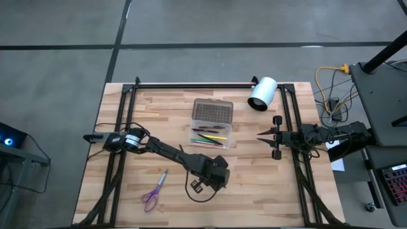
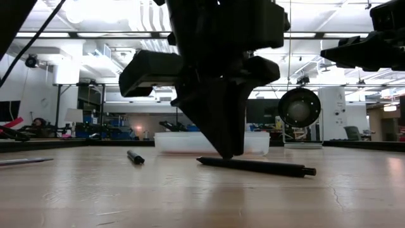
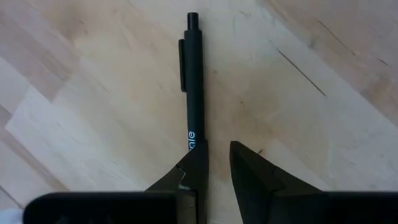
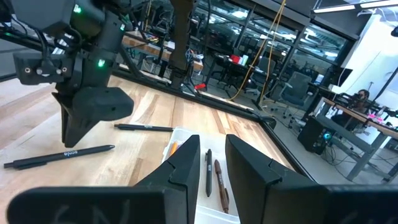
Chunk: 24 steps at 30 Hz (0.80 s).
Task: Pick & place school supplies into a supply box
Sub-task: Put the black pen into the black supply box
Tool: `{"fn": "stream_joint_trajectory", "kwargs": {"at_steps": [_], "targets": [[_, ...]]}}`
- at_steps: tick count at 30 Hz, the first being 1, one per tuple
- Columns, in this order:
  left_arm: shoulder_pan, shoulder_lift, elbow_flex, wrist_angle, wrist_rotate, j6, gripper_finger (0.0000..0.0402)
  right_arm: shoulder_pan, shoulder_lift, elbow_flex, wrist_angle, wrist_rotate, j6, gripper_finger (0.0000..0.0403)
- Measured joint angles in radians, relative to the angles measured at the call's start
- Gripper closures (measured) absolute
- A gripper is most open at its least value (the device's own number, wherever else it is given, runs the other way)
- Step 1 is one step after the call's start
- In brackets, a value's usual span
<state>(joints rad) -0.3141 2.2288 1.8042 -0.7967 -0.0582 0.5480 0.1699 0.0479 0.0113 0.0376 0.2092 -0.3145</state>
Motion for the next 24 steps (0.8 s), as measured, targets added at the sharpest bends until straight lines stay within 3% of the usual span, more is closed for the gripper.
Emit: {"fn": "stream_joint_trajectory", "kwargs": {"at_steps": [18, 24], "targets": [[0.013, 0.000, -0.006, 0.019, -0.004, 0.000, 0.0352, 0.000, 0.000, 0.000, 0.000, 0.000, 0.000, 0.0335], [0.021, 0.000, -0.059, 0.122, -0.003, 0.003, 0.0352, 0.000, 0.000, 0.000, 0.000, 0.000, 0.000, 0.0335]]}}
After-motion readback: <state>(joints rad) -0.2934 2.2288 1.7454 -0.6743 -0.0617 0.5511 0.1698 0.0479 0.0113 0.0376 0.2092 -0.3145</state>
